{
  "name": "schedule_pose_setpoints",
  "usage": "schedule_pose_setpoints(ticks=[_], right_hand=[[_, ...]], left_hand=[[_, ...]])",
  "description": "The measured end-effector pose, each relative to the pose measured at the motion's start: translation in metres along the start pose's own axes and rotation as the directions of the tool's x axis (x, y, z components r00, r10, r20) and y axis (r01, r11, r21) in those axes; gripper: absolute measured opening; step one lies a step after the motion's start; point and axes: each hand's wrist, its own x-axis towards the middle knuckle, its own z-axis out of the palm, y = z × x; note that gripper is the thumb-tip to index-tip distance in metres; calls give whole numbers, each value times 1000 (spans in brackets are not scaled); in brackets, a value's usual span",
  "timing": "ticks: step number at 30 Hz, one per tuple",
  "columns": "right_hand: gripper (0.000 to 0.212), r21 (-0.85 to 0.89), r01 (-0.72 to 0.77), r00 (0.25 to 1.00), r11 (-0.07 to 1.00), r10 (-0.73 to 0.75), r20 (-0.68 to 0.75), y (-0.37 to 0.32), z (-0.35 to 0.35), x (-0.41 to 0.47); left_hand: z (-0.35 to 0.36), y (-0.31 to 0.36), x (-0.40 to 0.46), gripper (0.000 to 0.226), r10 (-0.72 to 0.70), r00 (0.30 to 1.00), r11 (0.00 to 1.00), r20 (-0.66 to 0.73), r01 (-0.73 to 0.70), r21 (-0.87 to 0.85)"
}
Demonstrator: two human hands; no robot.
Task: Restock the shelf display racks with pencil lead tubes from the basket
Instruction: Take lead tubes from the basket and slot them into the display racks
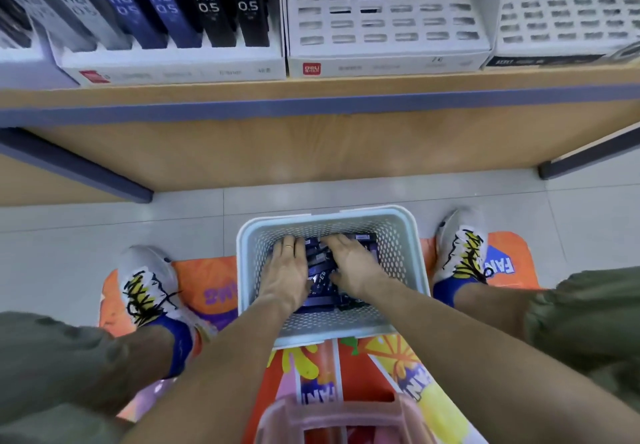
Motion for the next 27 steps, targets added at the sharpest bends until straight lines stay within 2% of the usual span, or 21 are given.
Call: schedule_pose_setpoints(ticks=[6, 11, 16, 21, 24, 27], right_hand=[[88, -16, -3, 1000, 1000, 3, 28, -3, 8, 4], [64, -79, -9, 999, 997, 13, 47, -2, 11, 7], [46, -27, -25, 1000, 999, 25, 2, 0, 10, 14], [33, 96, -41, 999, 995, 42, -15, 2, 4, 17], [24, 292, -90, 993, 952, 107, -43, 5, 1, 14], [21, 481, -134, 982, 867, 183, -56, 7, -2, 9]], left_hand=[[1, 1, 5, 67, 42, 999, 997, 10, -42, 62], [9, -1, 7, 66, 99, 994, 988, 40, -103, 117], [8, -3, 10, 53, 149, 983, 978, 110, -163, 133], [0, -9, 12, 38, 200, 973, 973, 113, -211, 96], [-6, -9, 11, 29, 204, 973, 978, 110, -208, 30], [-11, -7, 8, 25, 225, 968, 974, 113, -219, -64]])
